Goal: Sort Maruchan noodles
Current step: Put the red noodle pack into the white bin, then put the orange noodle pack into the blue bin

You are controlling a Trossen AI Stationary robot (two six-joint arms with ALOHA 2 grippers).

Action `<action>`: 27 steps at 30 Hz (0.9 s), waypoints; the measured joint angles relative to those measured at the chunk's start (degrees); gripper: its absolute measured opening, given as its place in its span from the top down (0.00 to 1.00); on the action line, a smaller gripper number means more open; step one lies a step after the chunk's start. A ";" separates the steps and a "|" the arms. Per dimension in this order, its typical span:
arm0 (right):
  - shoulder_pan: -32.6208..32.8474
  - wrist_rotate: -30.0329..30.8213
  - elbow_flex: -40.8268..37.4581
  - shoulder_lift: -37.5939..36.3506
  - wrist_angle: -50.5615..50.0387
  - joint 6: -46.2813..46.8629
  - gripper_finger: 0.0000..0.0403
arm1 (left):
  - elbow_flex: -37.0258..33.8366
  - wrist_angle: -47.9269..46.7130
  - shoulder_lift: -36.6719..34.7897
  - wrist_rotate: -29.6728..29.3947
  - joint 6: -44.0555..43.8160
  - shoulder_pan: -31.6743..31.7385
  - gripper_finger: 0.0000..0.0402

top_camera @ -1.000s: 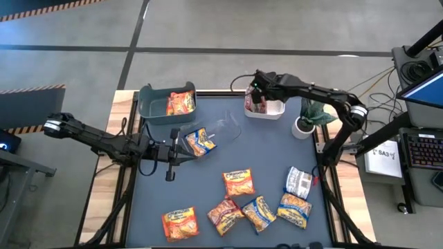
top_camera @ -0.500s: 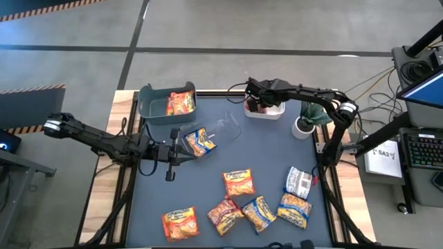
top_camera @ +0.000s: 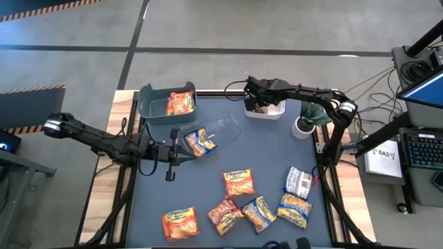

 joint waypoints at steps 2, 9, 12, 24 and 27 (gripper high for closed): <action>0.00 0.12 0.00 -0.67 -0.45 -0.22 0.98 | 0.00 0.00 0.00 0.00 0.00 0.00 1.00; 3.32 3.84 0.00 -6.94 -1.60 -1.46 0.98 | 0.00 0.02 0.43 -0.06 0.00 0.00 1.00; 7.17 4.72 0.00 -10.56 -2.23 -1.71 0.98 | 0.00 0.10 1.44 -2.01 0.00 -0.02 1.00; 34.00 4.68 -7.45 -21.84 0.63 0.11 0.98 | 1.69 -0.56 8.81 -11.56 -14.53 -1.28 1.00; 40.04 4.68 -12.30 -23.61 4.56 2.06 0.98 | 3.97 -2.48 10.95 -11.72 -16.12 -3.00 1.00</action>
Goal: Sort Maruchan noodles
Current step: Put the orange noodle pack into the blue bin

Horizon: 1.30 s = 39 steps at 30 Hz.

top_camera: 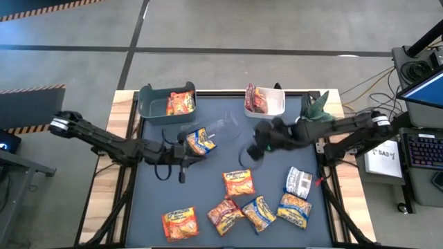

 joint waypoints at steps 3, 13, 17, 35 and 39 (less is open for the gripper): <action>4.30 -0.06 -5.05 -1.58 5.70 0.30 0.98 | 4.64 -4.71 1.75 -0.23 -1.87 -1.36 1.00; 5.46 -2.85 -12.59 -5.39 13.39 -5.38 0.98 | 24.79 -39.27 11.96 -0.26 -12.58 -3.48 1.00; 6.37 -4.93 -14.35 -5.21 13.28 -5.19 0.98 | 31.98 -57.19 17.59 0.43 -20.17 -6.80 1.00; 7.45 -4.56 -18.41 -4.82 29.41 -14.94 0.98 | 39.76 -71.91 28.68 19.35 -35.93 -17.94 0.91; 7.45 -4.56 -18.44 -4.82 29.43 -15.76 0.98 | 37.88 -67.96 28.47 19.27 -36.45 -17.90 0.78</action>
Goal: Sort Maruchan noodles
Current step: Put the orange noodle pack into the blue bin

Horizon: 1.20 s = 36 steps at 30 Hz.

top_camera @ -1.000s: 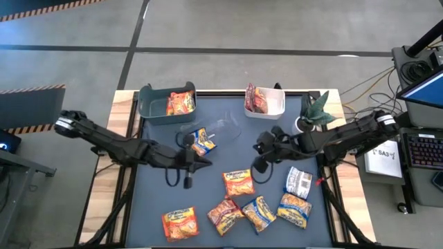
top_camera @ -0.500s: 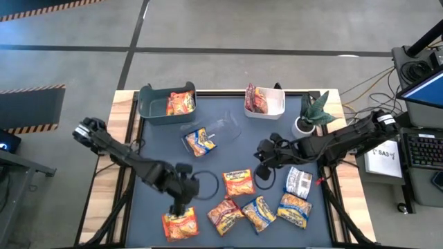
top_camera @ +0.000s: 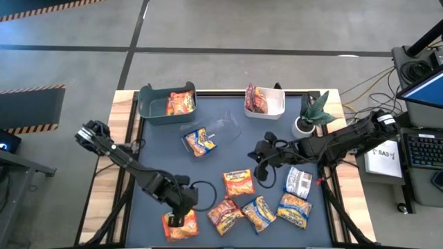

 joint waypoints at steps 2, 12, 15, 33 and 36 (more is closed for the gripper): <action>0.00 0.00 -0.02 0.02 0.00 0.00 0.98 | -2.00 3.16 -0.03 -0.04 -0.37 0.00 0.70; 0.00 0.00 -0.09 0.09 0.02 0.37 0.98 | -12.39 18.68 -1.19 -1.51 -2.94 -0.59 0.42; 0.00 -0.01 -0.42 0.09 0.02 0.74 0.98 | -16.07 25.00 -1.19 -2.10 -2.73 -0.68 0.41; 0.00 -0.01 -1.37 0.09 0.04 3.15 0.98 | -31.81 47.38 -1.21 -1.58 -7.17 -1.47 0.47; 0.00 0.01 -1.37 0.09 0.04 3.34 0.98 | -32.52 47.82 -1.21 -1.18 -6.00 -1.46 0.53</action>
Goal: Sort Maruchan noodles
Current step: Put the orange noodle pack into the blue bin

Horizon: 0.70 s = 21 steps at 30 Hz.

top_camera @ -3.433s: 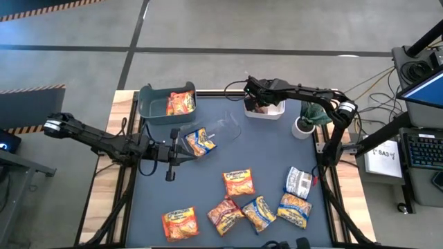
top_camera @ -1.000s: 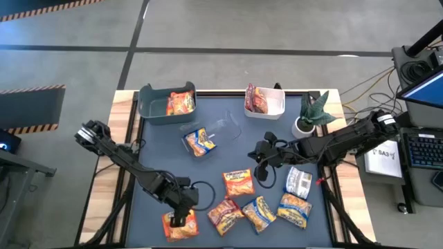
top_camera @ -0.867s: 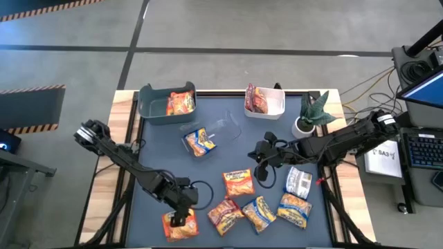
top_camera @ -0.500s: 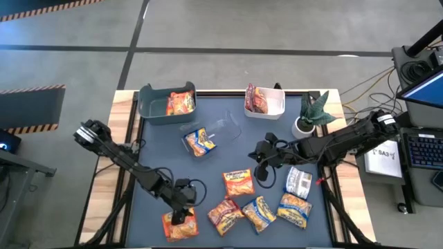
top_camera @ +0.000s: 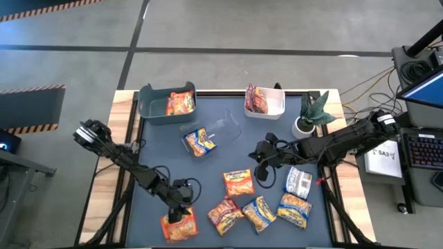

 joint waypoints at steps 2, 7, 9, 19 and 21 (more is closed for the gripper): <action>0.00 0.01 0.00 0.00 0.02 0.08 0.98 | -0.32 0.17 -0.07 0.18 1.17 0.00 0.59; 0.00 0.04 0.00 0.00 0.13 0.31 0.98 | -0.33 -0.01 -0.09 0.58 3.89 0.00 0.79; 0.00 0.06 0.00 0.00 0.13 0.31 0.98 | -0.31 -0.19 -0.09 0.69 4.85 0.15 0.87; 0.00 0.10 0.00 0.00 0.15 0.25 0.98 | -0.68 -2.87 -0.28 -4.25 5.35 1.03 1.00; 0.00 0.12 0.00 0.00 0.11 0.16 0.98 | -0.68 -4.02 -0.92 -4.58 5.37 1.04 1.00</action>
